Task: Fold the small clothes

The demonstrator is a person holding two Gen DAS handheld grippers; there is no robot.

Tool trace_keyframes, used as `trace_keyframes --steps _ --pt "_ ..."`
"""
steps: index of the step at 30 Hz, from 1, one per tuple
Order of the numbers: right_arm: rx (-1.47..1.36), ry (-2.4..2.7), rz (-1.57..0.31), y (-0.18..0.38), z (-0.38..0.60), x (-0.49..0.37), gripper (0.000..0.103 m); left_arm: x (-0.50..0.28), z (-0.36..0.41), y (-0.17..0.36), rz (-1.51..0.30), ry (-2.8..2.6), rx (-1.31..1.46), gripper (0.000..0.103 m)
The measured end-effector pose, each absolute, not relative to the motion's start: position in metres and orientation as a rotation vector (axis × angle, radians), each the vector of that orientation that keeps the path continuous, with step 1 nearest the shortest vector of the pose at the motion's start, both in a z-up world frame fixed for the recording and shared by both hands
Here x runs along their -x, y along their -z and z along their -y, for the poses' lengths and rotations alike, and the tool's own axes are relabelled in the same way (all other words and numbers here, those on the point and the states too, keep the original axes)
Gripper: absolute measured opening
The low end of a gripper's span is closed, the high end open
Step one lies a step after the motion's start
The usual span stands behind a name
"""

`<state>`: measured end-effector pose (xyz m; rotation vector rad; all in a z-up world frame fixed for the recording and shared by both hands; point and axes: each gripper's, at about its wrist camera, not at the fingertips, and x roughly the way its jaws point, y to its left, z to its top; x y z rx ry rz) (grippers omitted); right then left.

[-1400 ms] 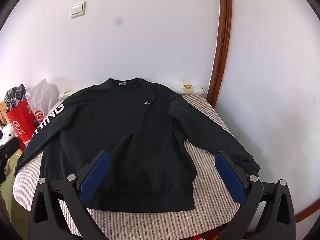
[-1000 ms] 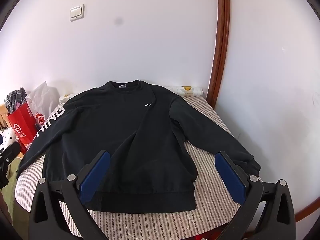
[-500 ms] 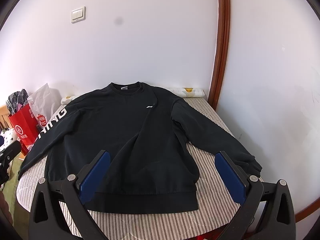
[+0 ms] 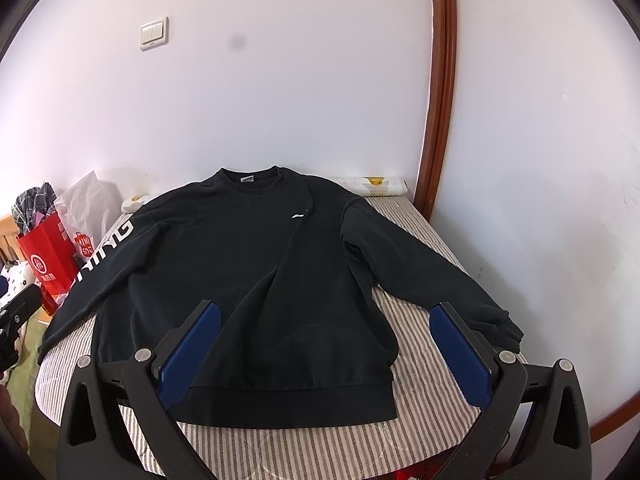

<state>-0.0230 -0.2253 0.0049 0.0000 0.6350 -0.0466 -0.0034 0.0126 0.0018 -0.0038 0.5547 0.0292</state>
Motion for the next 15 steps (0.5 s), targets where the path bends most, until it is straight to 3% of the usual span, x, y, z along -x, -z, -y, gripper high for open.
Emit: trace_keyframes --steps 15 --pt "-0.003 0.045 -0.634 -0.0028 0.2263 0.0233 0.103 0.0065 -0.0159 -0.003 -0.555 -0.03 0.014 0.103"
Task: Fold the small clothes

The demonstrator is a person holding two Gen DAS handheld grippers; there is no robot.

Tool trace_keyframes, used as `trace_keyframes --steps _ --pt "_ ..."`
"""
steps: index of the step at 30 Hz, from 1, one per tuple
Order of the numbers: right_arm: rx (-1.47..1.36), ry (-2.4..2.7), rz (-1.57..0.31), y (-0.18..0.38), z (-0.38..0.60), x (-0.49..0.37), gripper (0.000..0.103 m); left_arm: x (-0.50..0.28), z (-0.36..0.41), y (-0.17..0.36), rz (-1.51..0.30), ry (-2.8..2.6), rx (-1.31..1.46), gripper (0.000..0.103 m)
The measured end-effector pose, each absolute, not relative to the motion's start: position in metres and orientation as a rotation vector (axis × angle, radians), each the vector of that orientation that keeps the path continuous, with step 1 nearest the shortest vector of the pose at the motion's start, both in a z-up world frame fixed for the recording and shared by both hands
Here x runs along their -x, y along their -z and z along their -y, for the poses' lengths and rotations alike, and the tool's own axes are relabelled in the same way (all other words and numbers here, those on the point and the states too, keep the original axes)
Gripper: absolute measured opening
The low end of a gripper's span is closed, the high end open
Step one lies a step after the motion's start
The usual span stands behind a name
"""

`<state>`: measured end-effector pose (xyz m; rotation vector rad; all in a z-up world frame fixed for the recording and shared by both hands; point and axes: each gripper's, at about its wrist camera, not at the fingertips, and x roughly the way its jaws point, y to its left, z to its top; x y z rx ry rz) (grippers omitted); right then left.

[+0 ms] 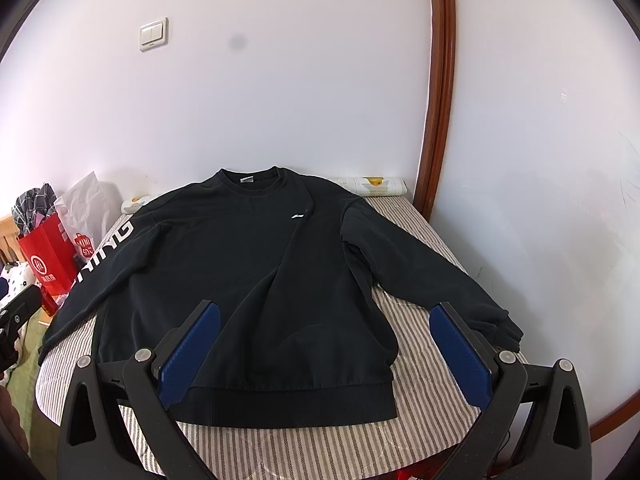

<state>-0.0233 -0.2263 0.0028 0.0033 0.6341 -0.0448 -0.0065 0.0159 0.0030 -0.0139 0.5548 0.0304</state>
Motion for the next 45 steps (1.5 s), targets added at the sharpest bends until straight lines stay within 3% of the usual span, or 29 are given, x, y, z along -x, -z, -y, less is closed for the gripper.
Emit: trace_keyframes --steps 34,45 --pt "-0.018 0.058 -0.636 -0.001 0.23 0.026 0.103 0.004 -0.029 -0.007 -0.547 -0.056 0.03 0.103" --pt "0.03 0.045 -0.662 0.009 0.208 -0.002 0.102 -0.028 -0.062 0.018 -0.622 -0.086 0.111 0.103"
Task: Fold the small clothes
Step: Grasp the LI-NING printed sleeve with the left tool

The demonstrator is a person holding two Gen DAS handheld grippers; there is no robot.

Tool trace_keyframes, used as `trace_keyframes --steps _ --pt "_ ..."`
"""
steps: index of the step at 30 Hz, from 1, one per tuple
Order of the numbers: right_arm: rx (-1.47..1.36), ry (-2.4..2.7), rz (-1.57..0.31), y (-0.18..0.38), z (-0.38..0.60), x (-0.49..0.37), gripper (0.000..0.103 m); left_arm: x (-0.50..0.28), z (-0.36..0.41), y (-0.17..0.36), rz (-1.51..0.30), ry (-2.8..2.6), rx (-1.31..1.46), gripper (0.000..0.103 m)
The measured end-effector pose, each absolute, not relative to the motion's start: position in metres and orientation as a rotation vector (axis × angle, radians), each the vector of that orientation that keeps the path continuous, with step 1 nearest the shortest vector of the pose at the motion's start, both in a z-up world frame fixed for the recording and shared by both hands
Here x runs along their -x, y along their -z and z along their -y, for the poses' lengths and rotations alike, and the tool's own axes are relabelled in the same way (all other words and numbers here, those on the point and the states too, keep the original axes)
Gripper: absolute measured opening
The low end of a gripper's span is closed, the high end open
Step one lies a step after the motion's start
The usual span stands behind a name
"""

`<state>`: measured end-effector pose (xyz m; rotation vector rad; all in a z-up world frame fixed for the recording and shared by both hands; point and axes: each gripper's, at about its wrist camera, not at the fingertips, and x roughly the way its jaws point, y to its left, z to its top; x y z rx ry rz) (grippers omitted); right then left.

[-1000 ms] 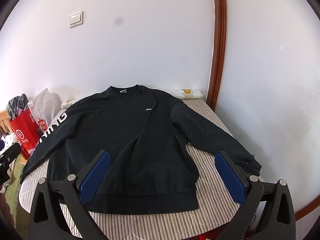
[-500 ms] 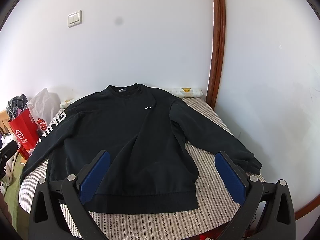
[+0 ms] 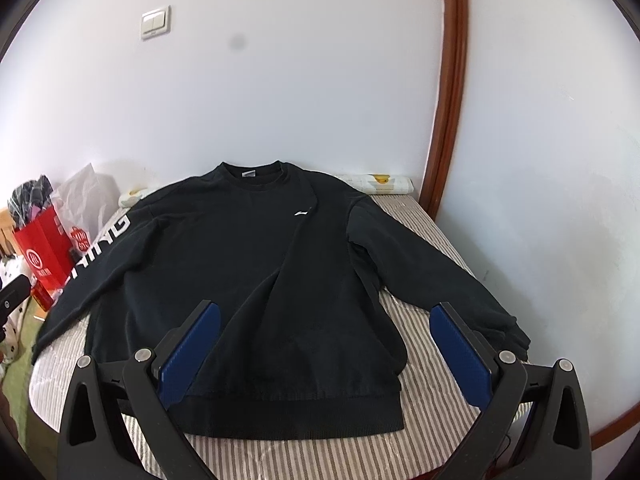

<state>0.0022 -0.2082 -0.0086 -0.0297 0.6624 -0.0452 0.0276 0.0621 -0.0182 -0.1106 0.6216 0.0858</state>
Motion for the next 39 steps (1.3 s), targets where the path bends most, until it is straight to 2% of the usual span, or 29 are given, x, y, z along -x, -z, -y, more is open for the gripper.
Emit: trace_keyframes --steps 13,19,26,37,38,39 --pt "0.086 -0.053 -0.765 0.084 0.16 -0.08 0.102 -0.083 -0.143 0.112 -0.837 -0.204 0.299 0.103" --pt "0.103 -0.083 -0.81 0.119 0.14 -0.101 0.102 -0.095 -0.184 0.144 -0.857 -0.262 0.403 0.103" --pt "0.13 -0.061 -0.871 0.147 0.138 -0.118 0.102 -0.117 -0.214 0.177 -0.887 -0.231 0.567 0.096" --pt "0.122 -0.02 -0.904 0.154 0.145 -0.13 0.102 -0.141 -0.216 0.183 -0.844 -0.289 0.555 0.094" --pt "0.124 -0.017 -0.91 0.156 0.145 -0.132 0.102 -0.143 -0.216 0.183 -0.842 -0.303 0.547 0.092" --pt "0.124 -0.018 -0.919 0.158 0.145 -0.133 0.102 -0.143 -0.216 0.183 -0.838 -0.317 0.539 0.085"
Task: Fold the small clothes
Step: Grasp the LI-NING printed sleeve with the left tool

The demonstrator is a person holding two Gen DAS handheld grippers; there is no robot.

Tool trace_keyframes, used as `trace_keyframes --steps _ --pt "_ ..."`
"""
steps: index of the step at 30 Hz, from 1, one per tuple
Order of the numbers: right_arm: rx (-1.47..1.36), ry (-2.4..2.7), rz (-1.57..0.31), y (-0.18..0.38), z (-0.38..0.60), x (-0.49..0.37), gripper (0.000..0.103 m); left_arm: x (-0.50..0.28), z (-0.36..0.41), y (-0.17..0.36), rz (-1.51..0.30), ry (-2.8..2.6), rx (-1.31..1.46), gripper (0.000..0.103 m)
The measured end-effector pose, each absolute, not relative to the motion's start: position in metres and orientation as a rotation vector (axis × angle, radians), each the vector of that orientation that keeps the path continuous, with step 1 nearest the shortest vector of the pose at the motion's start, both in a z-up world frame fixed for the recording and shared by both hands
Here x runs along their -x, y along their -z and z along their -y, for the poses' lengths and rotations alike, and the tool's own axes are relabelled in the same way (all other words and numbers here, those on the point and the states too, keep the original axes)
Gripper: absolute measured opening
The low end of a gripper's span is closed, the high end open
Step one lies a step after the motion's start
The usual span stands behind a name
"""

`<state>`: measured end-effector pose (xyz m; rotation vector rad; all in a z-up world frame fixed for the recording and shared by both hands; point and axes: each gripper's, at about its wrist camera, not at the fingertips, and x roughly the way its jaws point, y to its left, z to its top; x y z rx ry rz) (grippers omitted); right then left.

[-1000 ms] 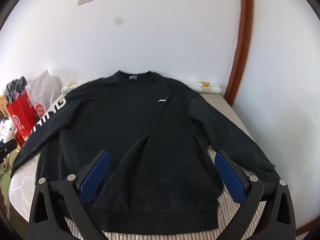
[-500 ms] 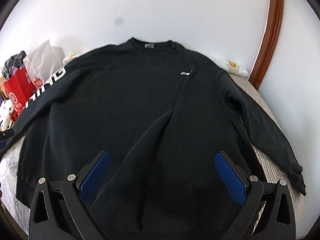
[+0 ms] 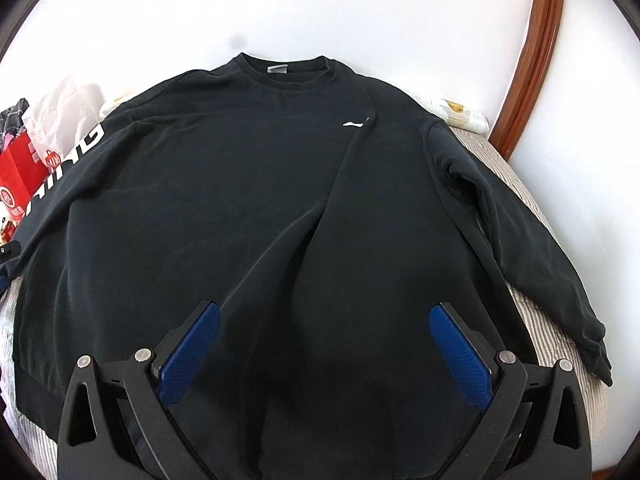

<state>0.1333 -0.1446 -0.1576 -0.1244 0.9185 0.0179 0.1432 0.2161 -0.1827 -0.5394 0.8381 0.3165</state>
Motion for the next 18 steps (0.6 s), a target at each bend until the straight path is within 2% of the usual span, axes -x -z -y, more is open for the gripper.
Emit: trace_keyframes --steps 1,3,4,5,6,9,18 --pt "0.125 -0.019 -0.924 0.159 0.144 -0.134 0.102 -0.143 -0.217 0.182 -0.834 -0.345 0.528 0.078" --pt "0.131 -0.017 -0.935 0.163 0.143 -0.138 0.102 -0.142 -0.222 0.182 -0.826 -0.407 0.517 0.047" --pt "0.135 -0.018 -0.936 0.164 0.142 -0.138 0.102 -0.141 -0.225 0.182 -0.825 -0.421 0.524 0.04" --pt "0.136 -0.018 -0.937 0.165 0.142 -0.139 0.102 -0.141 -0.229 0.182 -0.827 -0.428 0.534 0.027" --pt "0.136 -0.02 -0.937 0.165 0.142 -0.14 0.102 -0.141 -0.233 0.181 -0.83 -0.424 0.55 0.021" --pt "0.136 -0.033 -0.928 0.161 0.142 -0.142 0.102 -0.144 -0.237 0.172 -0.83 -0.406 0.549 0.009" --pt "0.122 -0.046 -0.864 0.134 0.16 -0.146 0.102 -0.173 -0.187 0.089 -0.686 -0.263 0.438 0.003"
